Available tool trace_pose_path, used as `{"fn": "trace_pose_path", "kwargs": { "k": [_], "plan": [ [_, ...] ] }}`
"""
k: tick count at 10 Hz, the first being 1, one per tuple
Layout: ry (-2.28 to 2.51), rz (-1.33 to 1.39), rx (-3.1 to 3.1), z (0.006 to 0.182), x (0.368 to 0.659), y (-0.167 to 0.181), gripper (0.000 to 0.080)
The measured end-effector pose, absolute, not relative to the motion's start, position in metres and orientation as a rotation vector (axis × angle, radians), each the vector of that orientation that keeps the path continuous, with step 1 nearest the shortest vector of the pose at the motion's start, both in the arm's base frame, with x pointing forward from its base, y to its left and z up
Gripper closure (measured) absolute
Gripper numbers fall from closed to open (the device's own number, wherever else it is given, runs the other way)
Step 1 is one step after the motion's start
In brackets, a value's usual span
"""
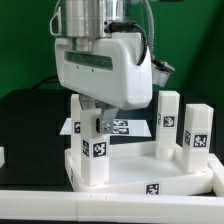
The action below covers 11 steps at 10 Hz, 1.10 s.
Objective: Assemble desk
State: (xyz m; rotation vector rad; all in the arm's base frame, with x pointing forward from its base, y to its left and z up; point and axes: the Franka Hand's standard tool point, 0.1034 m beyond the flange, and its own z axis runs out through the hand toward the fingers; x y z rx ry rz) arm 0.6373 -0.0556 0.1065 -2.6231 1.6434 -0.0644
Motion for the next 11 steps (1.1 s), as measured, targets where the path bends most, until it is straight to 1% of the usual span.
{"fn": "trace_pose_path", "kwargs": {
  "k": [1, 2, 3, 4, 5, 11],
  "plan": [
    [1.625, -0.065, -2.635, 0.1064, 0.6372, -0.0555, 0.0452],
    [1.596, -0.065, -2.653, 0.1063, 0.6371, -0.0556, 0.0266],
    [1.570, -0.066, -2.670, 0.1064, 0.6371, -0.0556, 0.0266],
    [1.501, -0.067, -2.710, 0.1065, 0.6371, -0.0556, 0.0173],
    [1.334, -0.073, -2.802, 0.1072, 0.6375, -0.0560, 0.0156],
    [0.449, -0.085, -3.097, 0.1062, 0.6370, -0.0561, 0.0150]
  ]
}}
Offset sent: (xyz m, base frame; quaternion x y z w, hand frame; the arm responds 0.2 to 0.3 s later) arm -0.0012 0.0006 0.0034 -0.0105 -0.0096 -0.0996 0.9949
